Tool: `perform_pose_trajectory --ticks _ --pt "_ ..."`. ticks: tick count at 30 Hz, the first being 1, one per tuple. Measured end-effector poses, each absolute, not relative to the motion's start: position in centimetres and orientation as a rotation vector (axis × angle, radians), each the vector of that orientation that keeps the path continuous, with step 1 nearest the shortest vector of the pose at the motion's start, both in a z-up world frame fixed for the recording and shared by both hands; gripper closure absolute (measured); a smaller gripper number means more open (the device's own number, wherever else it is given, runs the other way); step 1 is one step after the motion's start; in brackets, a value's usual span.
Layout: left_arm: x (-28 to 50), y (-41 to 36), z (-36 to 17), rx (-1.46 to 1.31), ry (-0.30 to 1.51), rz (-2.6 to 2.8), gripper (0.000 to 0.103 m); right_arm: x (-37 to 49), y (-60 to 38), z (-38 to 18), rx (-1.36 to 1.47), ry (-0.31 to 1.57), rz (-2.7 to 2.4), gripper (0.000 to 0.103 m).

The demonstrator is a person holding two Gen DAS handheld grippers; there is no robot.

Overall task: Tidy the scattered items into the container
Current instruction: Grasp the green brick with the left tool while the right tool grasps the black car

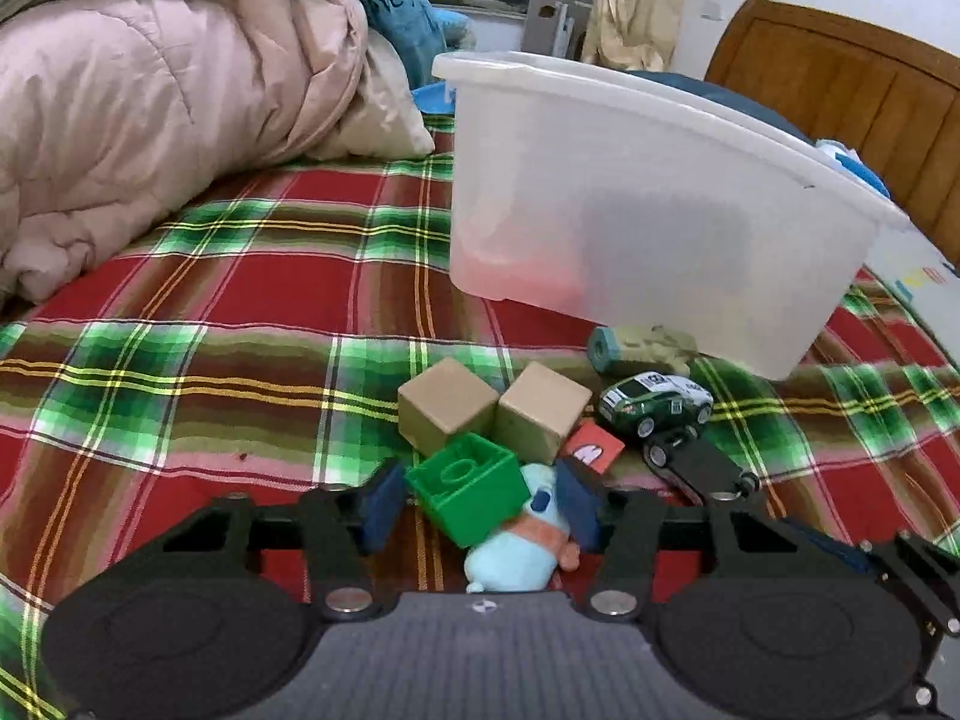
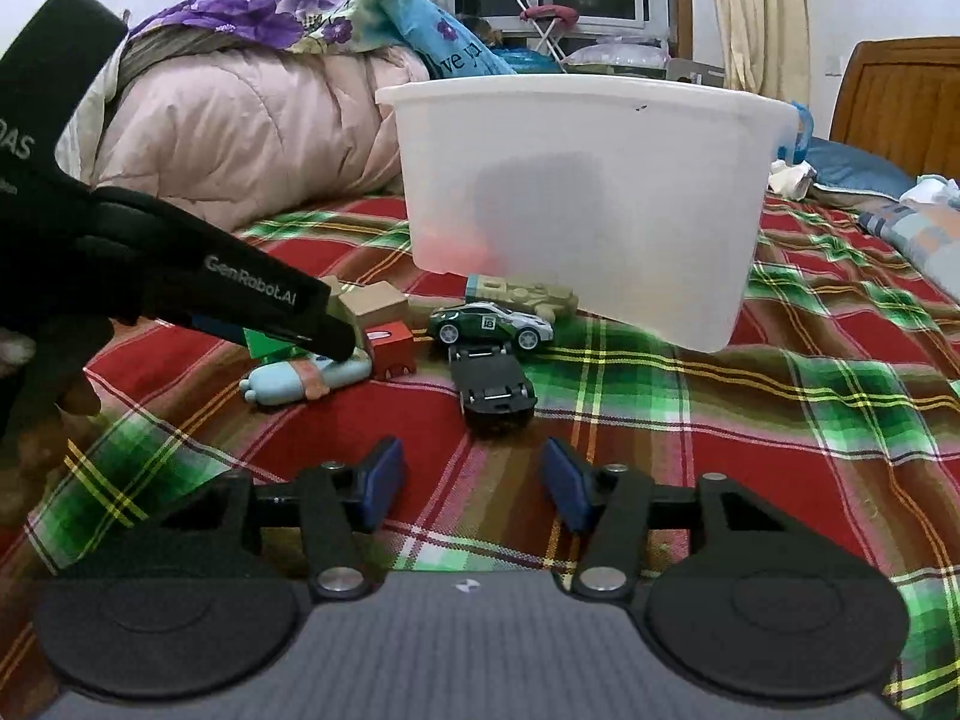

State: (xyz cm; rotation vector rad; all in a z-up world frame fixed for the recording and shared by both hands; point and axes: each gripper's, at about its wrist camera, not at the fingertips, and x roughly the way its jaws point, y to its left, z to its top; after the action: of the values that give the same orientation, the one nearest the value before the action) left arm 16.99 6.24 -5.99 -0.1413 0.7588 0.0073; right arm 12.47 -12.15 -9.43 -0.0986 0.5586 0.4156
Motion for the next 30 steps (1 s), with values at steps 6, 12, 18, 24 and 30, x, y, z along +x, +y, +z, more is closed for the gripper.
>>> perform_pose_trajectory --ticks 6,12,18,24,30 --pt "15.3 6.7 -5.7 -0.046 0.734 -0.024 0.055 12.5 -12.2 -9.5 -0.091 0.555 0.41 0.044" --pt "13.3 7.6 -5.8 -0.025 0.729 -0.069 0.055 13.1 -12.2 -8.7 -0.074 0.552 0.371 0.043" --pt "10.4 7.3 -6.4 0.018 0.719 -0.096 0.056 13.2 -12.2 -8.4 -0.069 0.551 0.347 0.04" --pt "8.6 6.8 -7.2 0.035 0.712 -0.118 0.063 13.3 -12.0 -7.7 -0.086 0.534 0.333 0.035" --pt "9.0 6.9 -6.9 0.006 0.725 -0.094 0.054 15.7 -10.5 -7.8 -0.103 0.577 0.342 0.029"
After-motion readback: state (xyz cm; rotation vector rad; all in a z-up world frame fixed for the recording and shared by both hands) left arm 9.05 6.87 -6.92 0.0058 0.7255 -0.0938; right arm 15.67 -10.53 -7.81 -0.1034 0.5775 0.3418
